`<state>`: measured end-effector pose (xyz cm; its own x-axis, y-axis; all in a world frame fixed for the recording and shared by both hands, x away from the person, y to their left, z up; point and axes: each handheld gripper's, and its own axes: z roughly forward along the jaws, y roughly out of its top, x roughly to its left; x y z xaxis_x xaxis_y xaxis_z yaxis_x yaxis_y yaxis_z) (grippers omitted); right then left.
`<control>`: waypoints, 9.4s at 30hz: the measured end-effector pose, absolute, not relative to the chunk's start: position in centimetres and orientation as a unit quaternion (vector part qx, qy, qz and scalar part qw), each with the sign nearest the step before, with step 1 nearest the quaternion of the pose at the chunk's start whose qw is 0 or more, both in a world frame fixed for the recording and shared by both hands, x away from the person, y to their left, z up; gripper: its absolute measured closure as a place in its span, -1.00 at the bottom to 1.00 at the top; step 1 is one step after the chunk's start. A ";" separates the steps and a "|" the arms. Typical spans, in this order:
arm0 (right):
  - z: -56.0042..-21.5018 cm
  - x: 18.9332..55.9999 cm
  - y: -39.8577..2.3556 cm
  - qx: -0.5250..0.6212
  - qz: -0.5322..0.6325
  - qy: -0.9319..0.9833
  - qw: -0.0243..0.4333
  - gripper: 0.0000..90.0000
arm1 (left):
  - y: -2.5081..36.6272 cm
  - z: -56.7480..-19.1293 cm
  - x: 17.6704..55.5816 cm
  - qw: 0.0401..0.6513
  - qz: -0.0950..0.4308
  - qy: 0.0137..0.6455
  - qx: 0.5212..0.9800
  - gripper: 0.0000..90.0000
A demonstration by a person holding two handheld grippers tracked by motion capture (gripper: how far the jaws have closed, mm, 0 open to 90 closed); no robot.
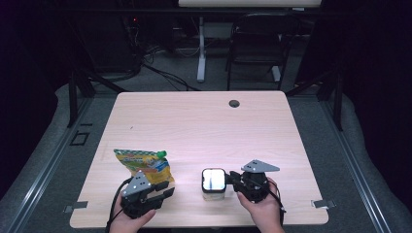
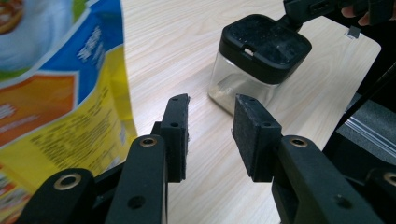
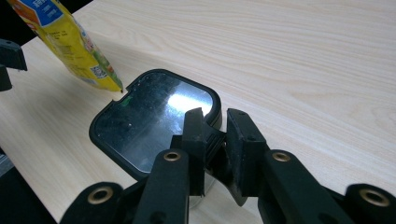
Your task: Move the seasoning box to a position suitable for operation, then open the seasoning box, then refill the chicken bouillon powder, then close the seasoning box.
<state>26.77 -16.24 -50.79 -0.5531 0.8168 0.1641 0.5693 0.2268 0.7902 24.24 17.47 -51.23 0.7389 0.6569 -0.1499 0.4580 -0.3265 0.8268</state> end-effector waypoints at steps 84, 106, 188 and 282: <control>-51.1 26.5 -15.2 0.450 0.446 0.754 0.169 1.00 | 11.6 -52.9 26.2 0.456 0.078 0.330 0.823 1.00; -51.2 26.6 -15.5 0.454 0.450 0.751 0.164 1.00 | 10.6 -52.7 25.9 0.456 0.071 0.311 0.831 1.00; -50.8 25.8 -16.8 0.437 0.458 0.746 0.206 0.54 | 21.4 -50.7 22.7 0.433 0.134 0.358 0.816 0.76; -50.1 30.7 -17.1 0.450 0.449 0.751 0.180 0.68 | 27.3 -52.1 23.3 0.442 0.162 0.433 0.769 0.48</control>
<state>30.65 -17.11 -50.06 -0.5302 0.8372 0.1340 0.5137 0.1914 0.8363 23.31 27.34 -52.08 0.5735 0.8081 -0.1341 0.5223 -0.2347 0.8198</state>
